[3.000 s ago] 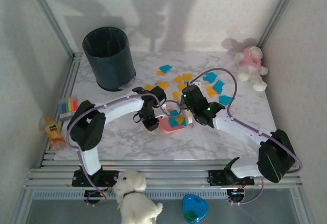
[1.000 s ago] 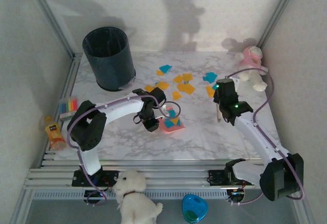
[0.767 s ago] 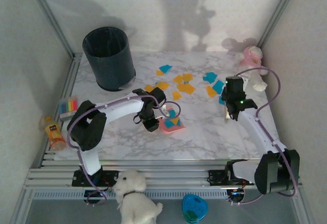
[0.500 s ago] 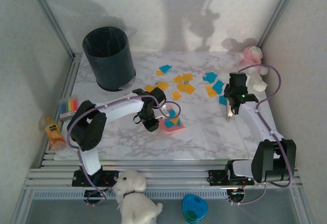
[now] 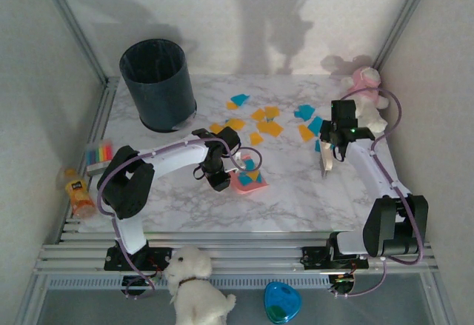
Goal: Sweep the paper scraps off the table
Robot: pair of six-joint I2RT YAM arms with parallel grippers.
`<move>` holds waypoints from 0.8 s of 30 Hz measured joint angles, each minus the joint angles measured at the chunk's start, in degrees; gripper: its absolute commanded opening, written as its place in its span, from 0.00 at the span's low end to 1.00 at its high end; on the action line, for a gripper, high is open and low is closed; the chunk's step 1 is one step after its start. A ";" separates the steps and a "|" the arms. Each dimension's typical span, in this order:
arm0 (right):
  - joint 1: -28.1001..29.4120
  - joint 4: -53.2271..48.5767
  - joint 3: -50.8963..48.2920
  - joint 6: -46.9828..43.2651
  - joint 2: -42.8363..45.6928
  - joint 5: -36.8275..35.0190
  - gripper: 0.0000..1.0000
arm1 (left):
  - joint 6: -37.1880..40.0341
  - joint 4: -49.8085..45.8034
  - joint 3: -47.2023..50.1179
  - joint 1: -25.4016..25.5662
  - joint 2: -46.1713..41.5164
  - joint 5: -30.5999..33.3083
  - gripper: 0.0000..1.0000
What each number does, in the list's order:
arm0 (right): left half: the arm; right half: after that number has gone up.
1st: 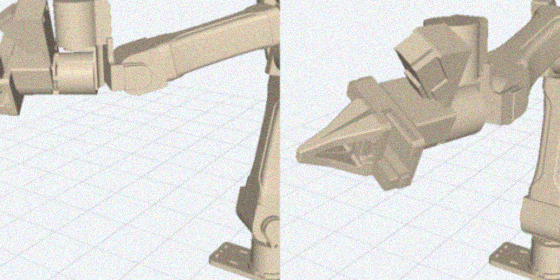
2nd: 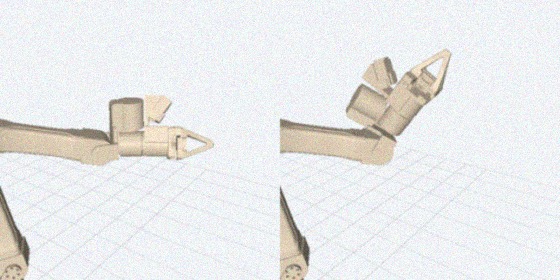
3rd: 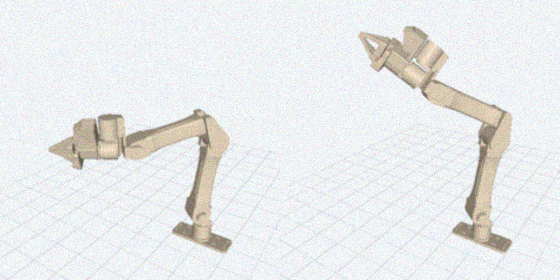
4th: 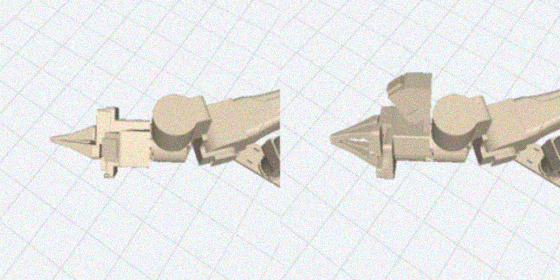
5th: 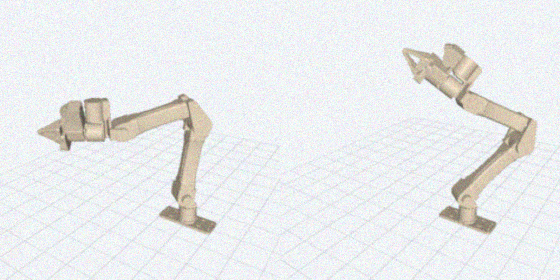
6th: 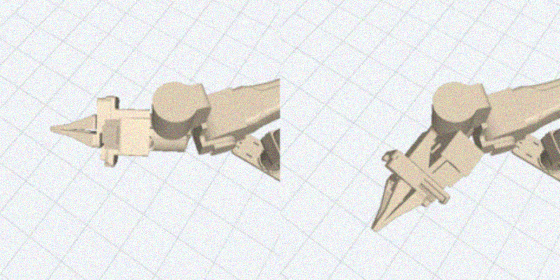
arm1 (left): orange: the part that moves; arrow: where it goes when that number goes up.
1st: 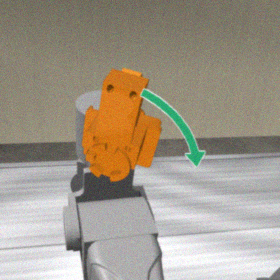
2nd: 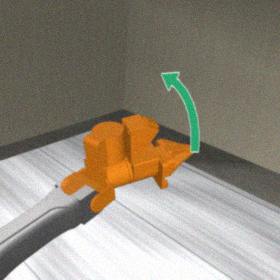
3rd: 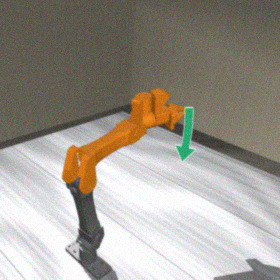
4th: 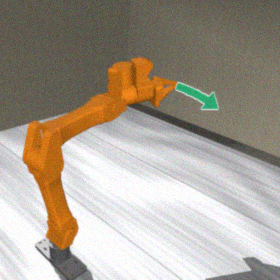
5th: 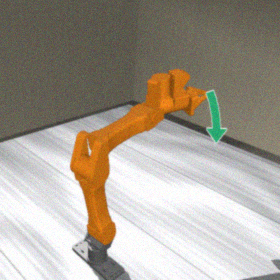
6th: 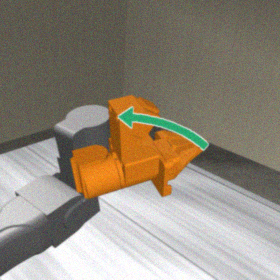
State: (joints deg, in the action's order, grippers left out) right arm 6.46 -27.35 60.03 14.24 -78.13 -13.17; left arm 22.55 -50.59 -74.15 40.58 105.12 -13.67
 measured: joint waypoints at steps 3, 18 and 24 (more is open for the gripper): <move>1.16 -1.62 -0.02 -0.02 0.68 1.22 0.00 | 0.00 0.00 -0.02 0.00 0.00 0.00 0.00; 10.43 -4.90 -1.03 -1.07 3.76 8.57 0.00 | 0.22 0.02 -0.11 0.00 0.00 0.00 0.00; 13.20 -5.11 -0.87 -2.75 3.85 11.65 0.00 | 0.39 0.02 -0.35 0.00 0.02 0.00 0.00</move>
State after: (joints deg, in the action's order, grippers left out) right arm 19.66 -32.47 59.16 11.49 -74.28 -1.52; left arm 22.94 -50.57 -74.50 40.58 105.14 -13.67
